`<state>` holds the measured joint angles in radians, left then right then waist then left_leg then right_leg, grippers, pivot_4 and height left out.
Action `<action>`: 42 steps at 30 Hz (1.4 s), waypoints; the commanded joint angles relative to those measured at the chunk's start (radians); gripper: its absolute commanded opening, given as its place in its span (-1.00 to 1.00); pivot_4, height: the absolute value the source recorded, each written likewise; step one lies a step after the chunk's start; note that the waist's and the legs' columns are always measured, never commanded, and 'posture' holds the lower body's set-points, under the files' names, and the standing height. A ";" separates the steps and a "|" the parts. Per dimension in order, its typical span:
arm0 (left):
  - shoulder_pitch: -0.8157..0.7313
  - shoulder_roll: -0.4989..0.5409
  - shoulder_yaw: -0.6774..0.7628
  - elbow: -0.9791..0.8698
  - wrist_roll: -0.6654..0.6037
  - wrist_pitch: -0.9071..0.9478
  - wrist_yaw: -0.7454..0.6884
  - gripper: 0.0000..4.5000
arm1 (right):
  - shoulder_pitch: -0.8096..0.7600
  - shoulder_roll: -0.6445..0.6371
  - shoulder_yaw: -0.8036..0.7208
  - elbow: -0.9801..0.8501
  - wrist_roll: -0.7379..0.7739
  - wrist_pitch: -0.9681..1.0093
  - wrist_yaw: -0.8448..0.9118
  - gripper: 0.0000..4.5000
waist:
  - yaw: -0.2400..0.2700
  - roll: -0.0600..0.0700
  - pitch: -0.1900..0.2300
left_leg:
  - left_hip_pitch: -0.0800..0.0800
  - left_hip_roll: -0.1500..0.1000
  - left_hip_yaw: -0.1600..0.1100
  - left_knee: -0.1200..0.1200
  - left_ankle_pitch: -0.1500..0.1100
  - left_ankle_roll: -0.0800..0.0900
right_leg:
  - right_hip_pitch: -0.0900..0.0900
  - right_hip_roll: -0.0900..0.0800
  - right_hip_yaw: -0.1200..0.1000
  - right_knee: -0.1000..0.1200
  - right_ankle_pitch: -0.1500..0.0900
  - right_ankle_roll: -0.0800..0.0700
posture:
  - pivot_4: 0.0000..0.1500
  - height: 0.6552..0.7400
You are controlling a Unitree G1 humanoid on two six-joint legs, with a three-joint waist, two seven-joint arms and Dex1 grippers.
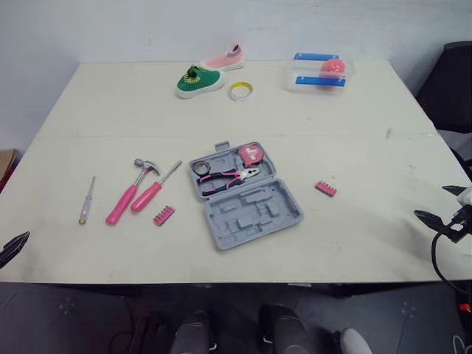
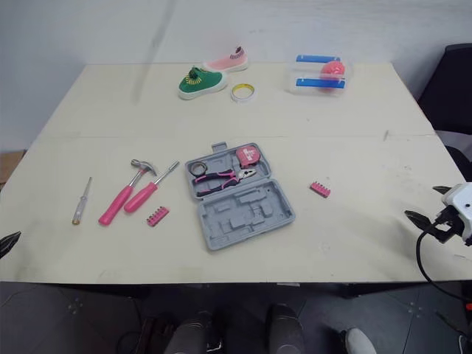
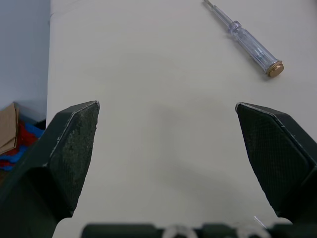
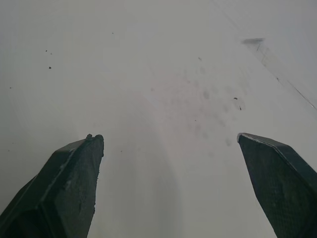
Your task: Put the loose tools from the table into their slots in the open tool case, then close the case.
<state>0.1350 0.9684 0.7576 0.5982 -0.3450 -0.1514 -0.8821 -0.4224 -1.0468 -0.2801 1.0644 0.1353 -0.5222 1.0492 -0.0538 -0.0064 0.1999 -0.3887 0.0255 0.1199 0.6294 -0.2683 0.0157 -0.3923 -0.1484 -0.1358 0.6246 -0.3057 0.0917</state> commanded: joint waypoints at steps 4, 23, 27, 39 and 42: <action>-0.025 -0.020 -0.010 -0.191 -0.099 0.054 -0.063 0.98 | -0.060 0.058 -0.012 -0.078 0.081 0.070 0.082 1.00 | -0.003 -0.002 0.000 | 0.001 0.001 0.001 0.001 0.000 -0.001 | 0.000 0.001 0.002 0.000 0.000 0.000 | 1.00 1.00; -0.221 -0.151 -0.552 -0.834 -0.041 0.568 0.135 -0.77 | -0.241 0.337 0.227 -0.488 0.059 0.399 0.153 -0.46 | 0.005 -0.001 0.001 | 0.000 0.003 0.004 0.004 0.003 0.001 | -0.001 0.004 0.006 0.002 0.002 -0.001 | 1.00 1.00; -0.296 -0.177 -0.661 -0.839 -0.014 0.625 0.128 -1.00 | -0.317 0.390 0.291 -0.445 0.003 0.394 0.123 -0.98 | 0.010 -0.001 0.001 | -0.001 0.003 0.004 0.004 0.003 0.001 | -0.002 0.004 0.006 0.003 0.002 -0.001 | 1.00 1.00; -0.480 -0.286 -0.835 -0.760 0.063 0.802 0.185 -1.00 | -0.506 0.542 0.431 -0.178 -0.175 0.301 0.008 -0.98 | 0.023 -0.001 0.001 | -0.003 0.005 0.005 0.013 0.002 0.001 | -0.002 0.013 0.009 0.004 0.002 -0.001 | 1.00 1.00; -0.507 -0.305 -0.863 -0.732 0.092 0.795 0.195 -1.00 | -0.536 0.565 0.432 -0.122 -0.180 0.270 0.013 -0.98 | 0.023 -0.001 0.001 | -0.003 0.006 0.005 0.015 0.002 0.001 | -0.002 0.014 0.012 0.004 0.002 -0.001 | 1.00 1.00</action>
<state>-0.3576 0.6676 -0.0978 -0.1379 -0.2687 0.6505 -0.6910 -0.9367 -0.4896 0.1533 0.9323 -0.0403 -0.2264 1.0591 -0.0309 -0.0078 0.2014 -0.3919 0.0313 0.1250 0.6450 -0.2667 0.0170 -0.3941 -0.1341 -0.1216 0.6284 -0.3040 0.0903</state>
